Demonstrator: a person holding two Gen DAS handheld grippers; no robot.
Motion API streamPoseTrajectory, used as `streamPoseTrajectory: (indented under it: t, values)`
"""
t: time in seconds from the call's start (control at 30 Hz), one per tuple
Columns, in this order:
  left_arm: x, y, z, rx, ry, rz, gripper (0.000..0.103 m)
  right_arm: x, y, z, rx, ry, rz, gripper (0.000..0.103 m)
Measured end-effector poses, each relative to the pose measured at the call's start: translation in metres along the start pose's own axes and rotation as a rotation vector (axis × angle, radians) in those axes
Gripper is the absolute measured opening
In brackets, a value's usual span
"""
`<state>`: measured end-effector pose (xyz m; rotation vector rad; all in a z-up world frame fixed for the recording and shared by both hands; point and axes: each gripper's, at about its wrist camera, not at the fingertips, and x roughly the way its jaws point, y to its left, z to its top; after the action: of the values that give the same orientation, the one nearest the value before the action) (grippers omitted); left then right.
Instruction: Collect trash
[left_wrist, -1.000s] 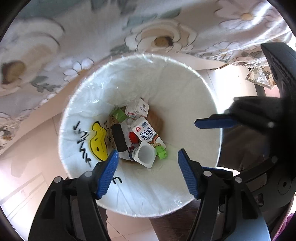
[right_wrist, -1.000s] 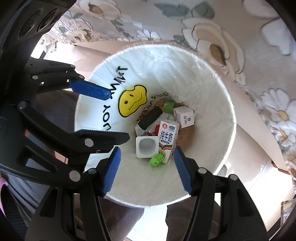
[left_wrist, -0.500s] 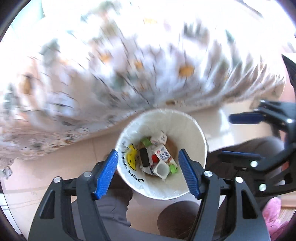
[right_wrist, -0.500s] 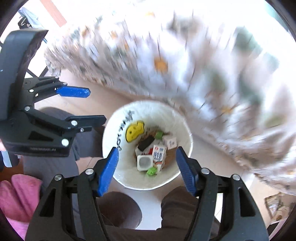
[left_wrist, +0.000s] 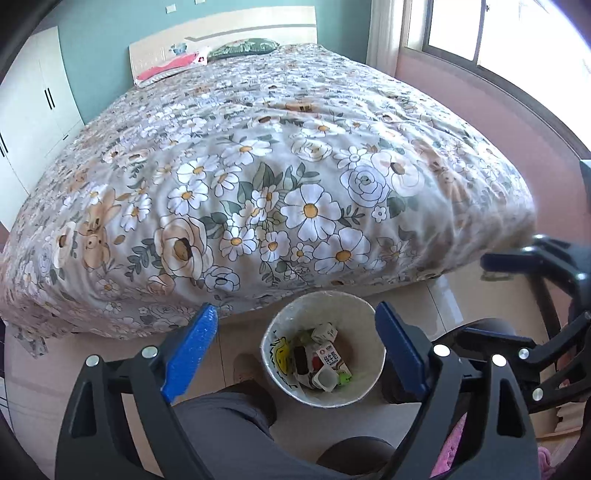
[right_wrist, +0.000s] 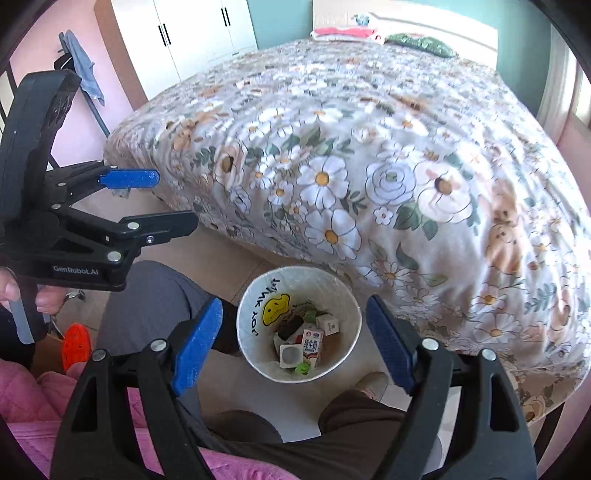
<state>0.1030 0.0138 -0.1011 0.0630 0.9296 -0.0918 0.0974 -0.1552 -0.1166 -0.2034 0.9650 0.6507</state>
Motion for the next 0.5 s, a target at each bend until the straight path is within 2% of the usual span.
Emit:
streamPoseTrajectory:
  t: [0.17, 0.3, 0.5]
  values:
    - [-0.035, -0.005, -0.007, 0.01, -0.053, 0.052, 0.092, -0.041, 0.023, -0.004, -0.019, -0.075, -0.115, 0.085]
    - [-0.06, -0.011, -0.018, 0.016, -0.1, 0.106, 0.093, -0.072, 0.035, -0.014, 0.019, -0.163, -0.268, 0.087]
    - [-0.079, -0.018, -0.032, 0.022, -0.114, 0.124, 0.094, -0.096, 0.041, -0.028, 0.099, -0.23, -0.373, 0.087]
